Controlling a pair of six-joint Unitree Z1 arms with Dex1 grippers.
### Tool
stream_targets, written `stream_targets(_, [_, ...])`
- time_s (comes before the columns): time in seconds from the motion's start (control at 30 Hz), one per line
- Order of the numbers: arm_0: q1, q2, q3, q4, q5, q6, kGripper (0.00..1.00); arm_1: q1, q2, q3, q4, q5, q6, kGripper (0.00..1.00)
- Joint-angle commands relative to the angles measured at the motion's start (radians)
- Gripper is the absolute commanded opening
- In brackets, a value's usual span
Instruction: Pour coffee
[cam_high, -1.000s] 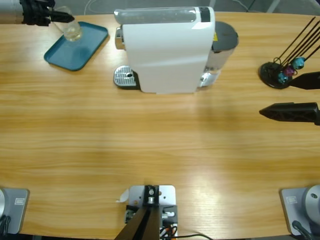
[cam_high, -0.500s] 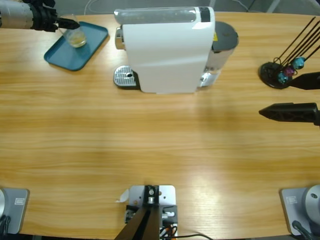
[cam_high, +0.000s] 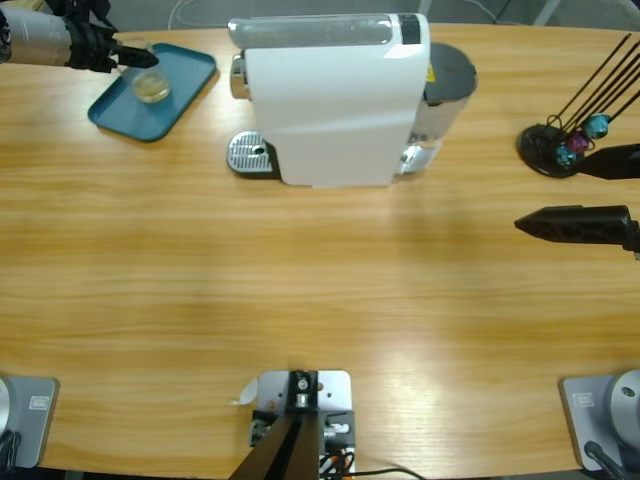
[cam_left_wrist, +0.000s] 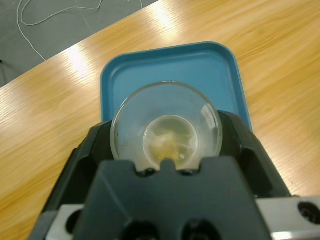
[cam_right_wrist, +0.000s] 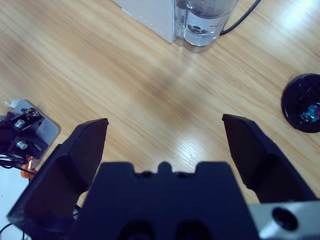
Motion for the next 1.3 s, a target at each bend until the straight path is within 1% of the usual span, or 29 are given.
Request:
stream_targets(0.03, [-0.012, 0.065, 0.022, 0.033, 0.017, -0.004, 0.0, 0.004, 0.026, 0.016, -0.008, -0.013, -0.001, 1.0])
stream_targets(0.07, [-0.015, 0.063, 0.016, 0.057, 0.022, 0.001, 0.204, 0.004, 0.026, 0.015, -0.008, -0.013, -0.001, 1.0])
stream_targets(0.1, [-0.017, 0.053, 0.018, 0.074, 0.026, 0.009, 0.783, 0.004, 0.026, 0.016, -0.008, -0.013, -0.001, 1.0])
stream_targets(0.13, [-0.017, 0.042, 0.022, 0.087, 0.029, 0.014, 0.969, 0.004, 0.026, 0.016, -0.006, -0.012, -0.001, 1.0])
stream_targets(0.2, [-0.017, 0.021, 0.027, 0.11, 0.029, 0.017, 0.996, 0.004, 0.022, 0.018, -0.006, -0.012, -0.001, 1.0])
stream_targets(0.47, [-0.015, -0.13, 0.046, 0.105, 0.026, 0.014, 0.996, 0.004, 0.015, 0.015, -0.005, -0.01, -0.001, 1.0])
stream_targets(0.57, [-0.012, -0.225, 0.048, 0.105, 0.033, 0.009, 0.996, 0.004, 0.0, 0.011, -0.004, -0.011, -0.001, 1.0])
stream_targets(0.63, [-0.012, -0.321, 0.066, 0.12, 0.056, -0.001, 0.996, 0.004, -0.015, 0.013, -0.002, -0.011, -0.001, 1.0])
stream_targets(0.7, [-0.028, -0.433, 0.06, 0.235, 0.063, -0.081, 0.996, 0.004, -0.042, 0.024, -0.002, -0.013, -0.001, 1.0])
stream_targets(0.83, [-0.115, -0.597, 0.055, 0.512, 0.043, -0.165, 0.996, 0.004, -0.106, 0.075, -0.007, -0.009, -0.001, 1.0])
stream_targets(0.9, [-0.155, -0.643, 0.092, 0.606, -0.022, -0.17, 0.998, 0.004, -0.148, 0.104, -0.031, -0.027, -0.013, 1.0])
stream_targets(0.97, [-0.195, -0.699, 0.166, 0.629, -0.114, -0.19, 1.0, 0.004, -0.178, 0.113, -0.034, -0.05, -0.021, 1.0])
stream_targets(1.03, [-0.21, -0.755, 0.233, 0.625, -0.177, -0.202, 1.0, 0.004, -0.191, 0.118, -0.034, -0.071, -0.023, 1.0])
stream_targets(1.2, [-0.219, -0.847, 0.353, 0.548, -0.194, -0.203, 1.0, 0.004, -0.206, 0.159, -0.095, -0.114, -0.023, 1.0])
stream_targets(1.27, [-0.221, -0.907, 0.415, 0.536, -0.187, -0.199, 1.0, 0.004, -0.207, 0.16, -0.095, -0.116, -0.022, 1.0])
stream_targets(1.3, [-0.222, -0.961, 0.458, 0.536, -0.162, -0.19, 1.0, 0.004, -0.205, 0.161, -0.094, -0.116, -0.024, 1.0])
